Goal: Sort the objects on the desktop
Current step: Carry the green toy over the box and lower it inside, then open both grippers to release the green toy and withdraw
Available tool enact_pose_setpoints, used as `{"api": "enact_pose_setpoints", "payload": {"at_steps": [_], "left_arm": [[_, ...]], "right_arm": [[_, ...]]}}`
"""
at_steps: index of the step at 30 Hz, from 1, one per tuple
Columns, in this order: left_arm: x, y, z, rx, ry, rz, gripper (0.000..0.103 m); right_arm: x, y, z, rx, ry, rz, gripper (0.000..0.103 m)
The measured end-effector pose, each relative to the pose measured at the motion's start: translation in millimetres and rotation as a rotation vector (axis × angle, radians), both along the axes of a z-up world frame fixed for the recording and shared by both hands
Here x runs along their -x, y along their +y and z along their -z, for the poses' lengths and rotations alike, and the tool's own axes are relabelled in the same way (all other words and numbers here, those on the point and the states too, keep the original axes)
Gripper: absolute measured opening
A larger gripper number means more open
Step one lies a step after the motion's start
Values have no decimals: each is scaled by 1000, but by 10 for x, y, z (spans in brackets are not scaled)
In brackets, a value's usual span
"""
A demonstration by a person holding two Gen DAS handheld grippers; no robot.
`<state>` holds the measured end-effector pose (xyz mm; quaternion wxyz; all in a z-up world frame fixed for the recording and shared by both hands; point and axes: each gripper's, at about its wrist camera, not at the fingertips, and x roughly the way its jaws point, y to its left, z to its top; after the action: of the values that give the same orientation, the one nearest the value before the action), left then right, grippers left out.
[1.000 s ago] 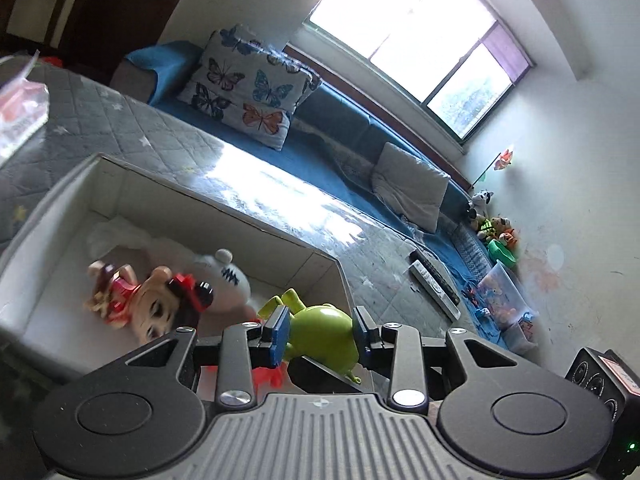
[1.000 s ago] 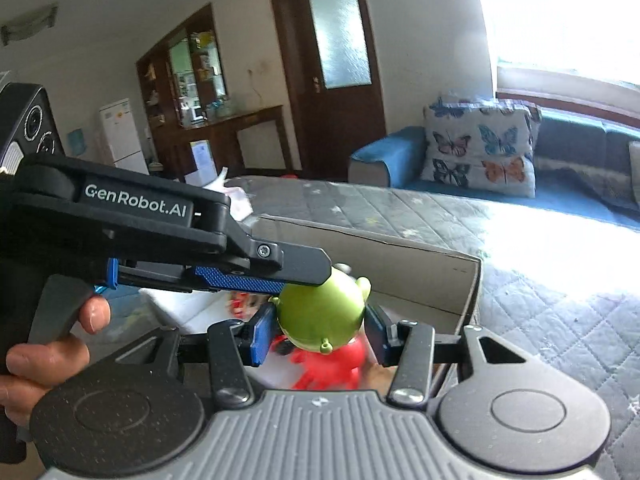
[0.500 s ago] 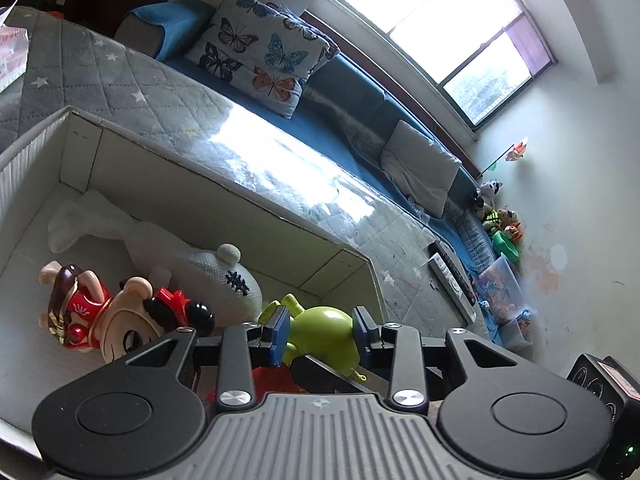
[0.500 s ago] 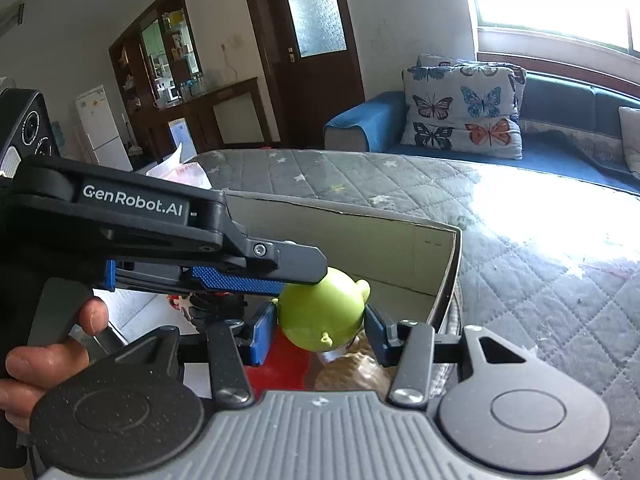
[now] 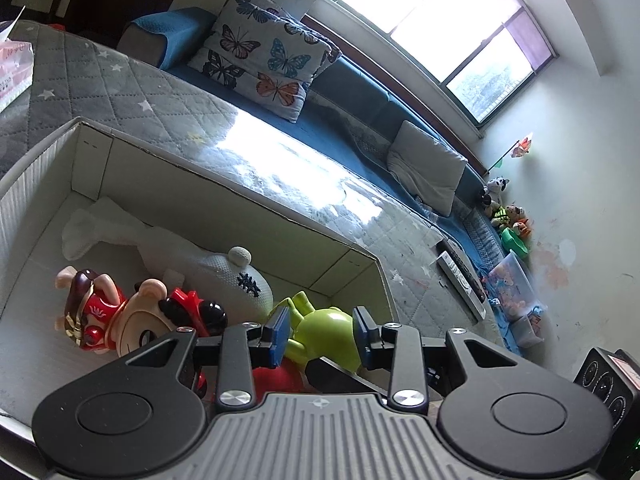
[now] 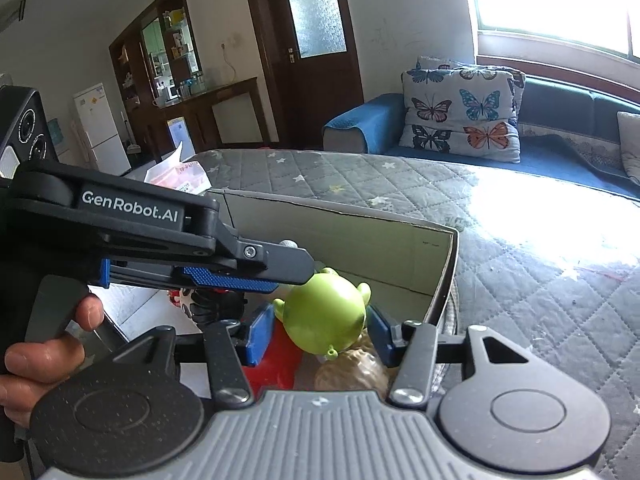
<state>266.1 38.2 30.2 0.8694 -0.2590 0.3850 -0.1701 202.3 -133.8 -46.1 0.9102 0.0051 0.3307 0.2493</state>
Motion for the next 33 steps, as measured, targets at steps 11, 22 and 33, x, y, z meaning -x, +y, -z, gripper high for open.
{"api": "enact_pose_setpoints", "payload": {"at_steps": [11, 22, 33], "left_arm": [[220, -21, -174, -53, -52, -4, 37], [761, 6, -319, -160, -110, -45, 37], [1255, 56, -310, -257, -116, -84, 37]], "right_arm": [[197, -33, -125, -4, -33, -1, 55], [668, -16, -209, -32, -61, -4, 67], [1056, -29, -222, -45, -88, -7, 79]]}}
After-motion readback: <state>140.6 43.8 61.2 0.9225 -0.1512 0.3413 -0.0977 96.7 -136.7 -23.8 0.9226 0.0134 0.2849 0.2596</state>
